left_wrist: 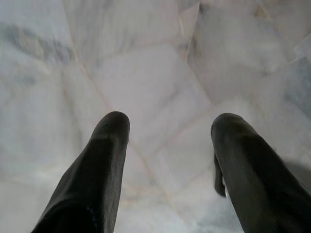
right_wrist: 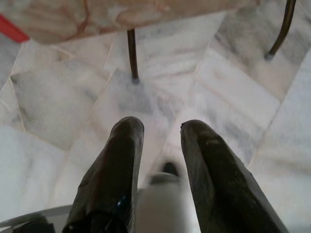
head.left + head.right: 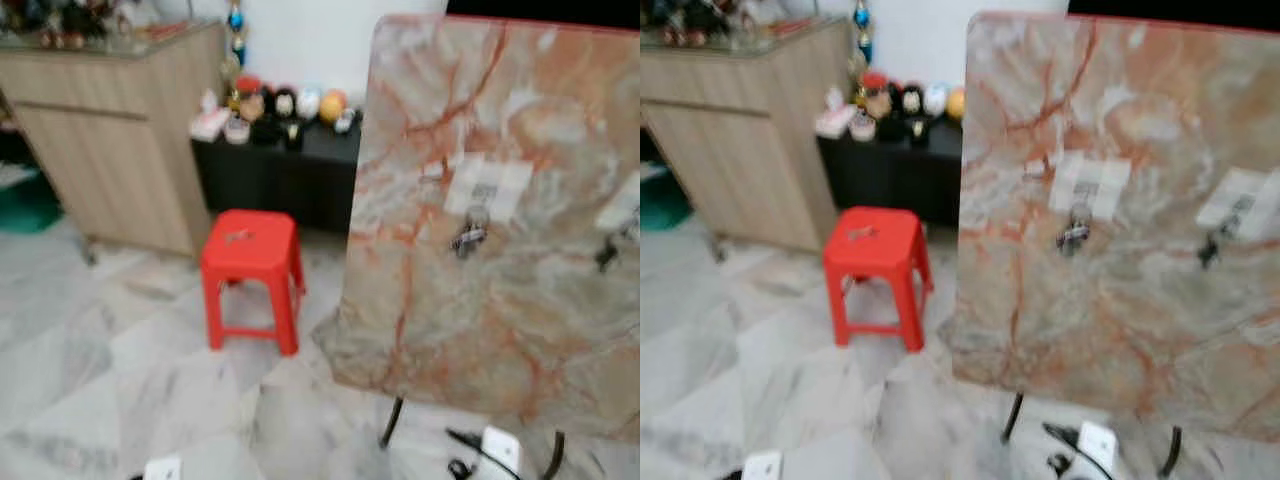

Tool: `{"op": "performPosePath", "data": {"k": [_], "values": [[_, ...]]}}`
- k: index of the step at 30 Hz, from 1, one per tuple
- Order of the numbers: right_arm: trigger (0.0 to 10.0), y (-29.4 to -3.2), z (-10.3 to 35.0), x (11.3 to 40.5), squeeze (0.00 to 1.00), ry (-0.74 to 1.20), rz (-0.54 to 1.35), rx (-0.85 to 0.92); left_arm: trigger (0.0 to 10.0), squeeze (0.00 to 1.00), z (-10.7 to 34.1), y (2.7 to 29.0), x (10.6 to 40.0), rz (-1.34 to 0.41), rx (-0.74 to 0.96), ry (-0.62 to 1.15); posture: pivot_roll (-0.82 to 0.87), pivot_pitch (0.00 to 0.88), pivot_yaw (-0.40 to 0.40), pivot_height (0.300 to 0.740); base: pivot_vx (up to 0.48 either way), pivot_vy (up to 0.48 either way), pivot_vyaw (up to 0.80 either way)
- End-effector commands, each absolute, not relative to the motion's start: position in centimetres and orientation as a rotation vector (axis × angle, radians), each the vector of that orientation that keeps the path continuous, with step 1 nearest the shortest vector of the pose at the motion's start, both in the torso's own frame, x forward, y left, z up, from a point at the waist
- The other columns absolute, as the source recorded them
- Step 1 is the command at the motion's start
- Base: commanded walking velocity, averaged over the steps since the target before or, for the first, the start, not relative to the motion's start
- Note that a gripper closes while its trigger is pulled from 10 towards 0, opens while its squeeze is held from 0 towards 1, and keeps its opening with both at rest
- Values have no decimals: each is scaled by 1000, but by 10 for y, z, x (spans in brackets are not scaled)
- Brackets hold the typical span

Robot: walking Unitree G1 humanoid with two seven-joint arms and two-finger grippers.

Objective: Hang keys on a hook

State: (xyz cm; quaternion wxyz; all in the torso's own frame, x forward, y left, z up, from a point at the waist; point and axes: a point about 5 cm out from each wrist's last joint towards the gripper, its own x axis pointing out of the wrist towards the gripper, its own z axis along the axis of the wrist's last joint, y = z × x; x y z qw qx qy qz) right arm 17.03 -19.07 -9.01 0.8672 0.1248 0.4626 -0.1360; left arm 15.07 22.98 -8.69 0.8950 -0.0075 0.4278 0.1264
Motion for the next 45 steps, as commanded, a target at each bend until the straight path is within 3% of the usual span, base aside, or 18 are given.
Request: {"op": "performPosePath", "data": {"k": [1,39,45], "values": [[10000,-197,-90,170,0,971,-301,253,10000,0,-88,226,150,249,-15,898,35,14,4,740,0,480,0],[10000,-194,-90,170,0,972,-281,245,10000,0,-90,228,146,270,-29,908,43,55,0,740,0,480,0],[10000,-190,-90,170,0,975,-265,238,10000,0,-88,227,148,264,-23,892,45,58,2,740,0,101,0]]}}
